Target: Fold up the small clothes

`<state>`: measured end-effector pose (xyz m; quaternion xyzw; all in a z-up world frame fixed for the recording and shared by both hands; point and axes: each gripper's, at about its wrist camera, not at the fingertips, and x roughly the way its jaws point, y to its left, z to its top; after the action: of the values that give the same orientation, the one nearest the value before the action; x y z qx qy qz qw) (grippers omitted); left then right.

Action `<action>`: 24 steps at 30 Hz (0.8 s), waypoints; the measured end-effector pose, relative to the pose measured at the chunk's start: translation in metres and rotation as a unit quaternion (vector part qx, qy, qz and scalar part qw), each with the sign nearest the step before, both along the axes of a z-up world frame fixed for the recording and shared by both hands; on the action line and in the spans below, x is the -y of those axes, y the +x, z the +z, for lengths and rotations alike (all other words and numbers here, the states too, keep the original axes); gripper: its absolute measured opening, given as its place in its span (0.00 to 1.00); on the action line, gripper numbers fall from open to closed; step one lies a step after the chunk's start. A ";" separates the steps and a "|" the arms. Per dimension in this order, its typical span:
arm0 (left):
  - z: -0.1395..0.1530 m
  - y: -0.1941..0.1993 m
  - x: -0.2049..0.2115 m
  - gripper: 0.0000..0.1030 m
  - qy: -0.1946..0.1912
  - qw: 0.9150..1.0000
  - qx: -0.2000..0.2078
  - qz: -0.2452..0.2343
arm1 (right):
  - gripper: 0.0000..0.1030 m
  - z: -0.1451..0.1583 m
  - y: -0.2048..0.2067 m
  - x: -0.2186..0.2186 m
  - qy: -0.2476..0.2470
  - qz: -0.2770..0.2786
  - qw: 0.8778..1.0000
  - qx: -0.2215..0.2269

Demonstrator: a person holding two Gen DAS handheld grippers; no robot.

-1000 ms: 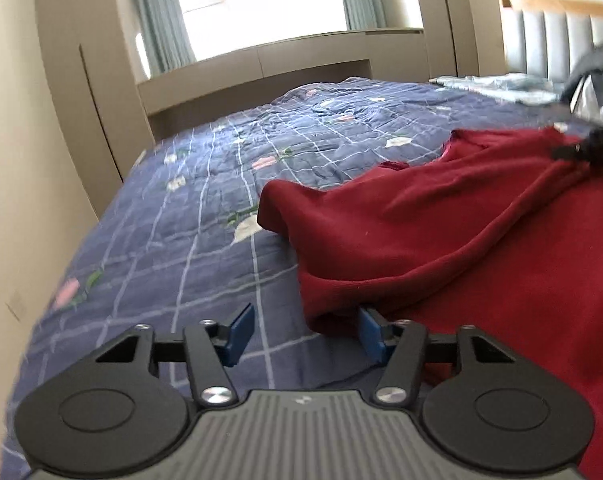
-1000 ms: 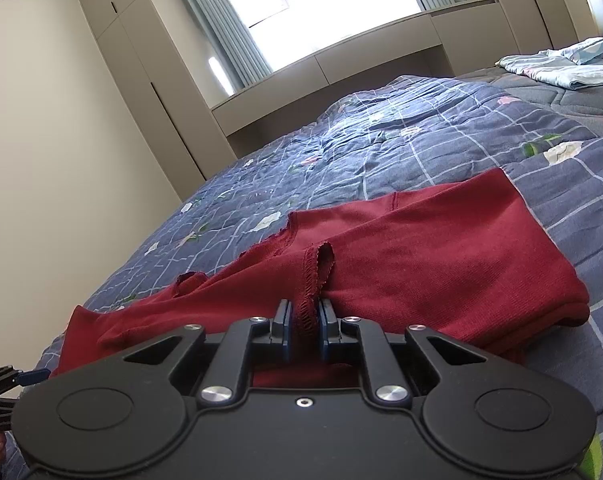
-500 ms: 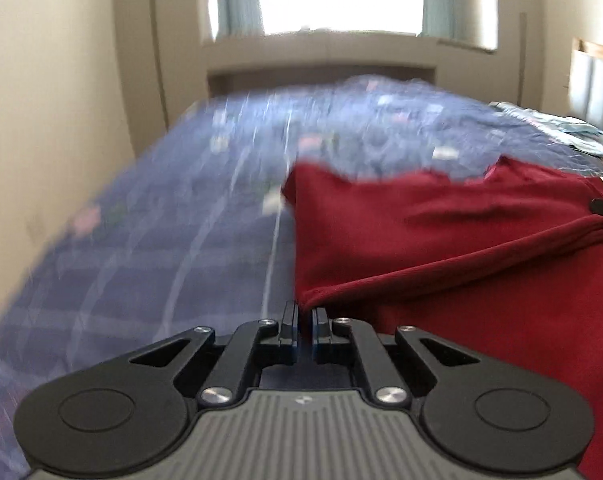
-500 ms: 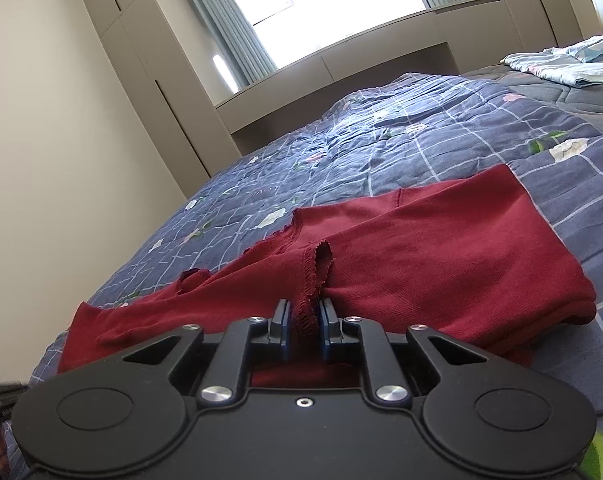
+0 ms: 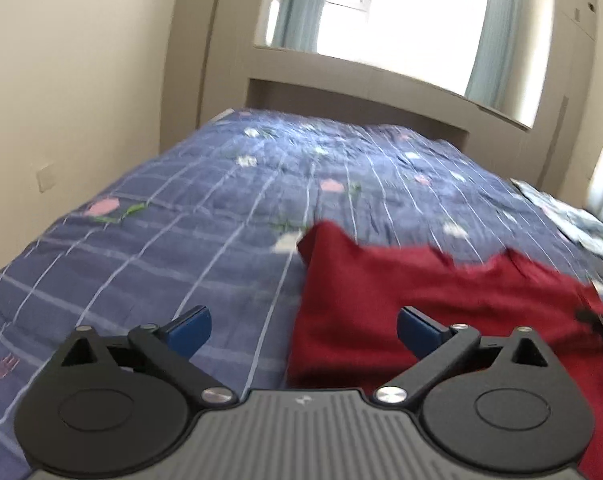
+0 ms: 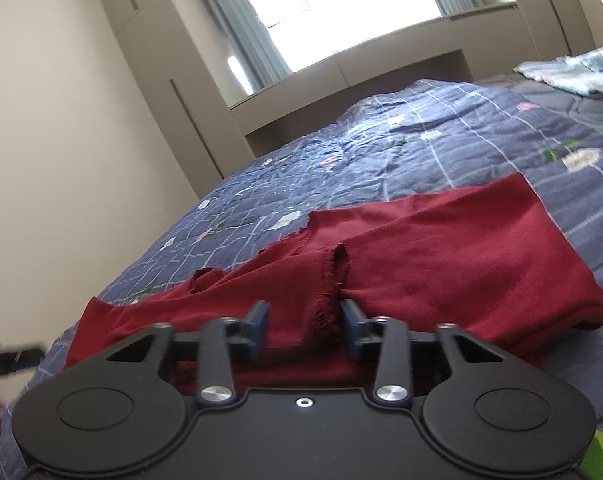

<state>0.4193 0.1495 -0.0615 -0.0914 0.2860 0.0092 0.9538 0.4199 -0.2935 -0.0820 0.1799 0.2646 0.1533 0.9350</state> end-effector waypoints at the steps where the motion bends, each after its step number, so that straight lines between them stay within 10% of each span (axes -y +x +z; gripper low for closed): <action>1: -0.001 0.011 0.006 0.98 0.004 1.000 0.003 0.010 | 0.60 0.001 -0.001 -0.003 -0.008 0.003 1.000 0.003; 8: -0.032 0.085 0.011 0.95 0.034 0.995 -0.019 0.093 | 0.75 0.002 -0.003 -0.007 -0.018 0.010 1.000 0.012; 16: -0.055 0.082 -0.020 0.96 -0.033 0.990 -0.017 0.134 | 0.86 0.003 -0.005 -0.006 -0.018 0.011 1.000 0.017; 24: -0.059 0.094 -0.005 1.00 0.018 0.989 -0.039 0.139 | 0.91 0.003 -0.006 -0.009 -0.023 0.010 1.000 0.018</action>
<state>0.5137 0.1547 -0.1201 -0.1128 0.3076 0.1508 0.9327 0.4139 -0.2847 -0.0788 0.1526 0.2533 0.1595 0.9419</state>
